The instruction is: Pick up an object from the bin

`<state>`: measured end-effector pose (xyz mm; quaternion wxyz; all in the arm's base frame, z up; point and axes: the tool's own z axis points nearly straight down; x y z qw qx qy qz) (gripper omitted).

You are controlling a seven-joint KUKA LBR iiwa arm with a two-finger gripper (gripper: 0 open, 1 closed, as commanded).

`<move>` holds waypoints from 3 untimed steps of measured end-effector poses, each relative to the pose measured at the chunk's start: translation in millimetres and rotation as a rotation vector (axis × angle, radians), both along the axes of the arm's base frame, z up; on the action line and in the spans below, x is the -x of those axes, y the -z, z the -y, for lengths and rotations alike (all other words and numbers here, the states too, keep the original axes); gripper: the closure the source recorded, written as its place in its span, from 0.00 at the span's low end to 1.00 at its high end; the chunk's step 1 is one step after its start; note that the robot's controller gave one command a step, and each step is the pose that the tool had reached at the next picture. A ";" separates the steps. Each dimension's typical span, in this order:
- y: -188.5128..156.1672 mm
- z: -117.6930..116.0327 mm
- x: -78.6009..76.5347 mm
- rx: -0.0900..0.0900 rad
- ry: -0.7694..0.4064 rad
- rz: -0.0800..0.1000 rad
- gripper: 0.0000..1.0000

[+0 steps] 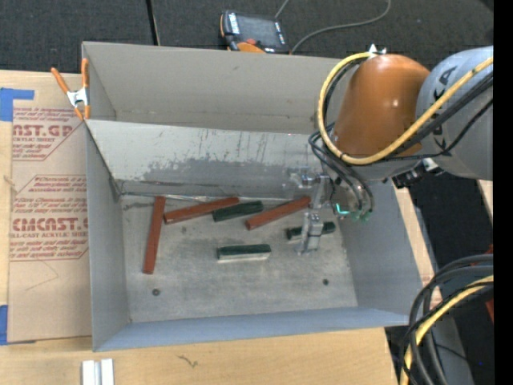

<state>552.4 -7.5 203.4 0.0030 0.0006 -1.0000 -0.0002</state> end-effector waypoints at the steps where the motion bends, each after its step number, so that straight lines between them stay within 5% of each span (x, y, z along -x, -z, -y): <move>1: 138.5 74.8 -3.0 -0.001 -0.047 0.001 0.00; 3: 138.8 73.4 -3.9 0.000 -0.048 0.008 0.00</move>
Offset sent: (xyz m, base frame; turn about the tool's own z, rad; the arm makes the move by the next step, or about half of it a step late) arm 0.0049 -0.0735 -0.1334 -0.0505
